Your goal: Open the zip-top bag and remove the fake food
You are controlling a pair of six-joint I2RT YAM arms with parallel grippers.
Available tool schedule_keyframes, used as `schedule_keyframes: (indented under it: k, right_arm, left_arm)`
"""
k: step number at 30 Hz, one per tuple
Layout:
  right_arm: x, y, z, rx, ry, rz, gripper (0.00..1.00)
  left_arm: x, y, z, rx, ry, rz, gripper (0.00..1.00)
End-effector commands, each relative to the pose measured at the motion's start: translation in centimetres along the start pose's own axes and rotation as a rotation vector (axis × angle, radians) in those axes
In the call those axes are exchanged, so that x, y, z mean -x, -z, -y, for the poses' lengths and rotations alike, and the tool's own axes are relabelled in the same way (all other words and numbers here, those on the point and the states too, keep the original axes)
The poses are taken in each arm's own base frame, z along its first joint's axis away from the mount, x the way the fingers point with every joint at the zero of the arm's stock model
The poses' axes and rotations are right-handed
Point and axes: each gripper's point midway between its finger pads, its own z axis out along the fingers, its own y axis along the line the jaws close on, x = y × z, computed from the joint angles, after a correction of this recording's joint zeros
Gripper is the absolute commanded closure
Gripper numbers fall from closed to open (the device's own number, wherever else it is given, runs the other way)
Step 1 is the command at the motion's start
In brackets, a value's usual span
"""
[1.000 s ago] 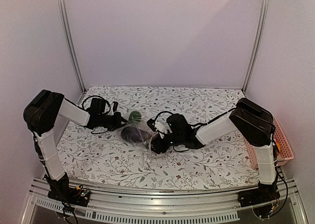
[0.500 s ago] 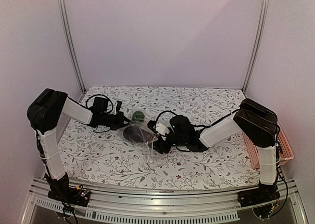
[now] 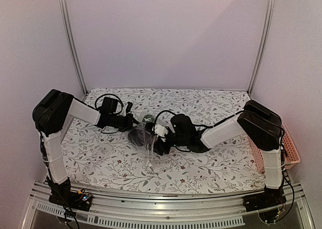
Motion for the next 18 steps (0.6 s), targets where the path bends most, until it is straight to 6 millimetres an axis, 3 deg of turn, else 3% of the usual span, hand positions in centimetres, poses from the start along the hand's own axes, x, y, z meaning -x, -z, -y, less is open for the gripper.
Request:
schedule_keyframes:
  k: [1,5,11,16,18]
  right_arm:
    - [-0.2,-1.4,-1.5,0.067,0.04,-0.008,0.29]
    - [-0.9,-1.8,-1.8,0.082,0.038,-0.035,0.35]
    - [-1.7,-0.7,-2.1,0.078,0.017,-0.061,0.55]
    - [-2.3,0.5,-2.4,0.069,-0.013,-0.081,0.59]
    - [-2.8,1.0,-2.5,0.064,-0.026,-0.095,0.54]
  left_arm:
    - [-1.2,-1.2,1.1,-0.024,-0.023,-0.055,1.0]
    - [-1.3,-1.2,0.8,-0.014,-0.013,-0.054,1.0]
    - [-1.0,-0.1,-0.6,0.008,0.02,-0.029,1.0]
    - [-0.5,1.0,-1.5,0.024,0.028,-0.01,1.0]
    - [-0.4,1.1,-1.5,0.021,0.022,-0.01,1.0]
